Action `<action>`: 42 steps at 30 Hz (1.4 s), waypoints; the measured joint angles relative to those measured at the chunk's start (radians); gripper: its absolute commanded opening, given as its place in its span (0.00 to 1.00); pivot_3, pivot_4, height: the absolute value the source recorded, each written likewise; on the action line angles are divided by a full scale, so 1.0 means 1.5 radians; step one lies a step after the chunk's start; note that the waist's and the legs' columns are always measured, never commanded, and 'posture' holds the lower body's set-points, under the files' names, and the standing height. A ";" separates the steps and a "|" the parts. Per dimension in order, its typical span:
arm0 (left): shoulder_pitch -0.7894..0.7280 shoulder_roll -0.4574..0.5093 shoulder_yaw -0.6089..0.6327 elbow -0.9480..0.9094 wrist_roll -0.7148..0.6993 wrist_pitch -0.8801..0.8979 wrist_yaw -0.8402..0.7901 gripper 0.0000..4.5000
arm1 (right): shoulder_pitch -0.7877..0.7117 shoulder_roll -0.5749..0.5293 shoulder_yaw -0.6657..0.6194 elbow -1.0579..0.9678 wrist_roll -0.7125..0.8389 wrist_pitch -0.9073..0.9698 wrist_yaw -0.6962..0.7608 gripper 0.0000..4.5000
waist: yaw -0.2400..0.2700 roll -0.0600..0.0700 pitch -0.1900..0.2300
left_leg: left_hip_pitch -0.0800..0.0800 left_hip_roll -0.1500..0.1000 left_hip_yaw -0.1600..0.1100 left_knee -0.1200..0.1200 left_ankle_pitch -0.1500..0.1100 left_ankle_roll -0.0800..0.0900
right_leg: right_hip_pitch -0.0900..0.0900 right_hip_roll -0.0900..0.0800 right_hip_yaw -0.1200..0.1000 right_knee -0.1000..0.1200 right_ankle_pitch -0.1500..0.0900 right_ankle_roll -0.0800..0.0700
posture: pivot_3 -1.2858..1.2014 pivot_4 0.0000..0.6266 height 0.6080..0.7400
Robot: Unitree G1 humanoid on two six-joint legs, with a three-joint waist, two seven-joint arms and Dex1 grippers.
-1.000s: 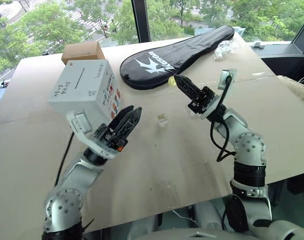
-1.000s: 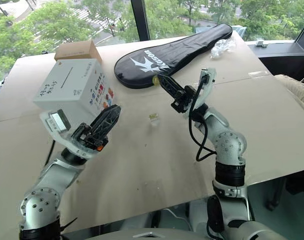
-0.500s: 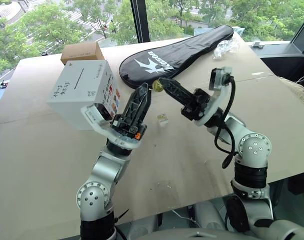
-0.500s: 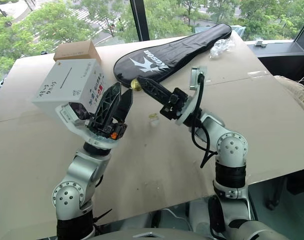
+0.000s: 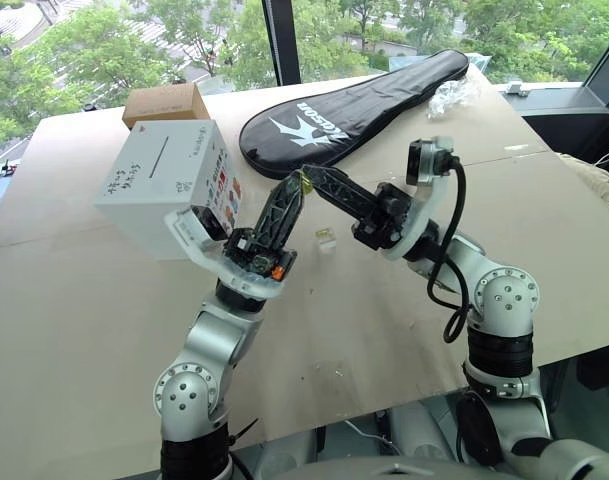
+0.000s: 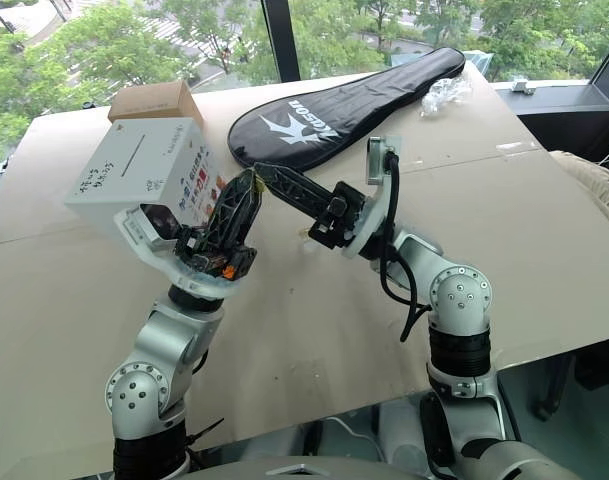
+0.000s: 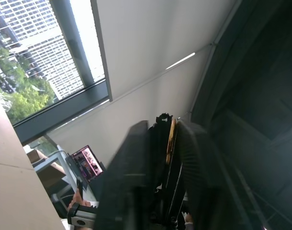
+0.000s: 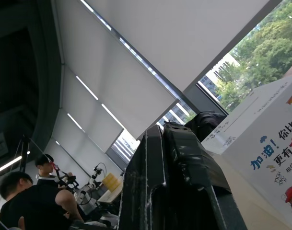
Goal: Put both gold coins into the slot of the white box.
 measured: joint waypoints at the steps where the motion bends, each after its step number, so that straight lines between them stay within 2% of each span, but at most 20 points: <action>1: 0.000 0.000 0.000 0.000 0.000 0.000 -0.001 0.02 | 0.000 -0.001 0.000 0.000 0.000 -0.001 -0.001 0.00 | 0.000 0.000 0.000 | 0.000 0.000 0.000 0.000 0.000 0.000 | 0.000 0.000 0.000 0.000 0.000 0.000 | 0.52 0.24 1.00; 4: 0.000 0.001 0.000 0.000 0.000 0.000 -0.001 0.02 | 0.000 -0.003 0.003 0.000 -0.001 -0.004 -0.002 0.00 | 0.000 0.000 0.000 | 0.000 0.000 0.000 0.000 0.000 0.000 | 0.000 0.000 0.000 0.000 0.000 0.000 | 0.52 0.24 1.00; 7: 0.000 0.002 0.000 0.000 0.001 -0.003 -0.001 0.00 | 0.000 -0.003 0.010 0.000 -0.005 -0.012 -0.003 0.20 | 0.000 0.000 0.000 | 0.000 0.000 0.000 0.000 0.000 0.000 | 0.000 0.000 0.000 0.000 0.000 0.000 | 0.52 0.24 1.00; 12: -0.004 -0.006 0.009 0.003 0.031 -0.033 0.011 0.00 | 0.000 -0.011 0.008 0.004 -0.035 -0.036 0.000 0.69 | 0.001 0.000 0.000 | 0.000 0.000 0.000 0.000 0.000 0.000 | 0.000 0.000 0.000 0.000 0.000 0.000 | 0.52 0.24 1.00; 15: -0.022 0.002 0.054 0.013 0.071 -0.075 0.046 0.00 | -0.001 -0.039 0.002 0.011 -0.085 -0.069 0.012 0.69 | 0.002 0.000 0.000 | 0.000 0.000 0.000 0.000 0.000 0.000 | 0.000 0.000 0.000 0.000 0.000 0.000 | 0.52 0.24 1.00; 18: -0.048 0.076 0.108 0.024 0.137 -0.091 0.073 0.00 | -0.001 -0.107 0.007 0.013 -0.166 -0.109 0.071 0.69 | 0.003 0.000 0.000 | 0.000 0.000 0.000 0.000 0.000 0.000 | 0.000 0.000 -0.002 0.000 0.000 0.000 | 0.52 0.24 1.00; 20: -0.079 0.165 0.144 0.046 0.203 -0.090 0.099 0.00 | -0.001 -0.163 0.030 0.013 -0.222 -0.138 0.139 0.69 | 0.003 0.000 0.000 | 0.000 0.000 0.000 0.000 0.000 0.000 | 0.000 0.001 -0.003 0.000 0.000 0.000 | 0.52 0.24 1.00; 24: -0.091 0.461 0.166 0.073 0.443 -0.007 0.125 0.00 | -0.022 -0.240 0.056 0.024 -0.313 -0.202 0.272 0.69 | -0.002 0.000 0.001 | 0.000 -0.001 0.001 -0.002 0.000 0.000 | -0.001 0.002 -0.001 -0.001 0.000 0.000 | 0.52 0.24 1.00; 26: -0.088 0.519 0.164 0.077 0.504 0.034 0.133 0.00 | -0.048 -0.245 0.061 0.034 -0.338 -0.229 0.308 0.69 | -0.001 0.001 0.002 | 0.000 -0.001 0.001 -0.002 0.000 0.000 | -0.001 0.001 -0.001 -0.001 0.000 0.000 | 0.52 0.24 1.00; 30: -0.101 0.540 0.185 0.092 0.557 0.129 0.185 0.00 | -0.092 -0.253 0.063 0.058 -0.379 -0.274 0.363 0.69 | 0.002 0.001 0.002 | -0.001 0.000 -0.001 -0.003 0.000 0.000 | -0.002 0.000 -0.002 -0.002 0.000 0.000 | 0.52 0.24 1.00; 35: -0.136 0.542 0.188 0.090 0.561 0.235 0.215 0.00 | -0.093 -0.250 0.074 0.077 -0.409 -0.295 0.390 0.69 | 0.005 0.001 0.002 | -0.002 0.000 -0.002 -0.002 0.000 0.000 | -0.002 -0.001 -0.002 -0.002 0.000 0.000 | 0.52 0.24 1.00; 42: -0.211 0.496 0.200 0.090 0.540 0.350 0.234 0.00 | -0.092 -0.232 0.075 0.087 -0.427 -0.310 0.392 0.69 | 0.003 0.001 0.002 | -0.002 -0.001 -0.002 -0.002 0.000 0.000 | -0.002 -0.001 -0.002 -0.001 0.000 0.000 | 0.52 0.24 1.00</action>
